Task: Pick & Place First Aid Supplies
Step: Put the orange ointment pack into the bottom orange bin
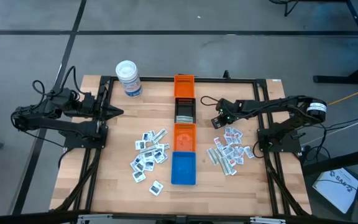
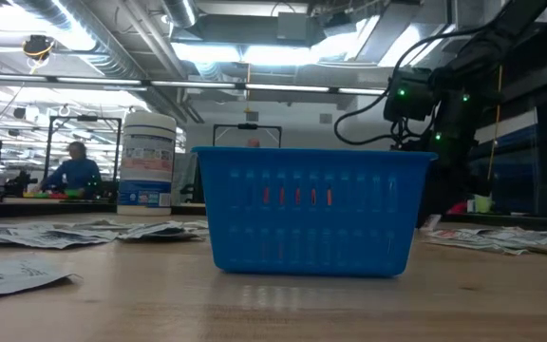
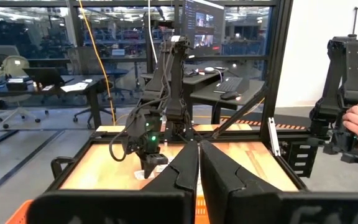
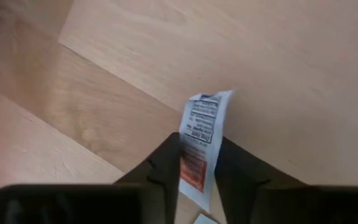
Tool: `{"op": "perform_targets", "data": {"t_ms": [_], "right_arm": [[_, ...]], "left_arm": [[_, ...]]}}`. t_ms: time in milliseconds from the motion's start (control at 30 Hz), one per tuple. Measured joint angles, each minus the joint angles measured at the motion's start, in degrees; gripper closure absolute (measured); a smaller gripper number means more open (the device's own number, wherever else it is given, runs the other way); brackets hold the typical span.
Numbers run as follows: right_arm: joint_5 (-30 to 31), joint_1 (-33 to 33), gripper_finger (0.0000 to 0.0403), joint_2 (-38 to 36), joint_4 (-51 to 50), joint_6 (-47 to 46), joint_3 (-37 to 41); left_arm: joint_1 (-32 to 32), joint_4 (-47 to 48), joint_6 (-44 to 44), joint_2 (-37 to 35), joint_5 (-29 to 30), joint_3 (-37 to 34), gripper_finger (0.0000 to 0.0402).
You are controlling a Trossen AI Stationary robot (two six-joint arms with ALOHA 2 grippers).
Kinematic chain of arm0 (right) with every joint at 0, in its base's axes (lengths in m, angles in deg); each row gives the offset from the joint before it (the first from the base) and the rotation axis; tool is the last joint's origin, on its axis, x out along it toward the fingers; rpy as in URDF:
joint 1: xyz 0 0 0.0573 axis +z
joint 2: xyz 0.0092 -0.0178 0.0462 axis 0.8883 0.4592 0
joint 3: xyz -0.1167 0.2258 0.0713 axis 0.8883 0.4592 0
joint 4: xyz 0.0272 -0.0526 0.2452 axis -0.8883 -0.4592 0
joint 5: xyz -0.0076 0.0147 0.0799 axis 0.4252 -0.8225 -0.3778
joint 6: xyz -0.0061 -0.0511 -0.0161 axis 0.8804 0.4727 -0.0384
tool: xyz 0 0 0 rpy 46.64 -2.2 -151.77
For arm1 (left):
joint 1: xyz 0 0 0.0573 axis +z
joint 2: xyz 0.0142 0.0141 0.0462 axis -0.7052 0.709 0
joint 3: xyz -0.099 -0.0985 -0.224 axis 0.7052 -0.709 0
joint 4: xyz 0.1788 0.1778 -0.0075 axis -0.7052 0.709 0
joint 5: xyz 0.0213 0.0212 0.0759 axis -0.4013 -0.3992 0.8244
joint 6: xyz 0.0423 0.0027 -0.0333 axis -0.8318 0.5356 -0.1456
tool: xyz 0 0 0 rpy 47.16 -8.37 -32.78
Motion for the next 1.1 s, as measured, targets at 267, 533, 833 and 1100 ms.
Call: {"op": "perform_targets", "data": {"t_ms": [267, 533, 833, 1100], "right_arm": [[-0.24, 0.0, 0.0385, 0.04, 0.4, 0.81, 0.0], [-0.8, 0.07, 0.0397, -1.05, -0.2, 3.93, -0.53], [-0.99, 0.13, 0.0399, -1.97, -1.4, 9.03, -8.02], [-0.61, 0.11, 0.0399, -2.21, -1.8, 15.69, -17.3]], "left_arm": [[0.0, 0.0, 0.01, 0.0, -0.02, 0.0, 0.0393], [0.01, 0.0, -0.01, 0.0, -0.02, 0.0, 0.0389], [0.0, -0.01, 0.0, 0.02, -0.02, 0.0, 0.0393], [-0.01, 0.0, 0.01, 0.0, -0.02, -0.01, 0.039]]}}
